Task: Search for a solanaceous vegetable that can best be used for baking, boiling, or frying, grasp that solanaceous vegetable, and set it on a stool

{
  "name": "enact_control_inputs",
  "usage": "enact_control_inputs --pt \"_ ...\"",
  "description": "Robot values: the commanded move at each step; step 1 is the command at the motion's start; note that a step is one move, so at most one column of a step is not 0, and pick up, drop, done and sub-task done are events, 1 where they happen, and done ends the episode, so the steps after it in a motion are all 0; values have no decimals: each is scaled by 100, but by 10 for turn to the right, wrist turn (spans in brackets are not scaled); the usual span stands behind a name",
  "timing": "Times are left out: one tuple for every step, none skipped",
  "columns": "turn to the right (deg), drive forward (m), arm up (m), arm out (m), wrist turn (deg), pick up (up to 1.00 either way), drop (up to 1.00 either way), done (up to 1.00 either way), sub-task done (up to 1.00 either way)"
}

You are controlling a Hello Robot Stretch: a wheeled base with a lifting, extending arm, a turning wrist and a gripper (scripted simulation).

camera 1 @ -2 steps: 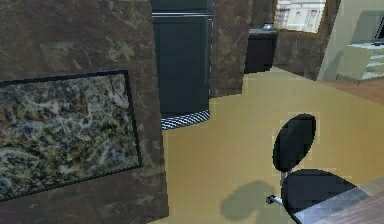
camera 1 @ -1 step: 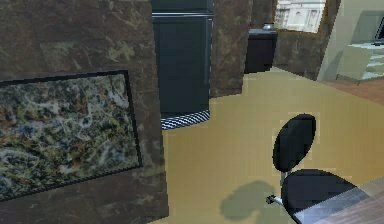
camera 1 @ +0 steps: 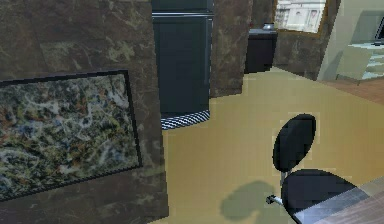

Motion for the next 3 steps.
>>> enact_control_inputs --pt "450 0 0 0 0 0 0 0 0" --pt "450 0 0 0 0 0 0 0 0" --pt "450 0 0 0 0 0 0 0 0"
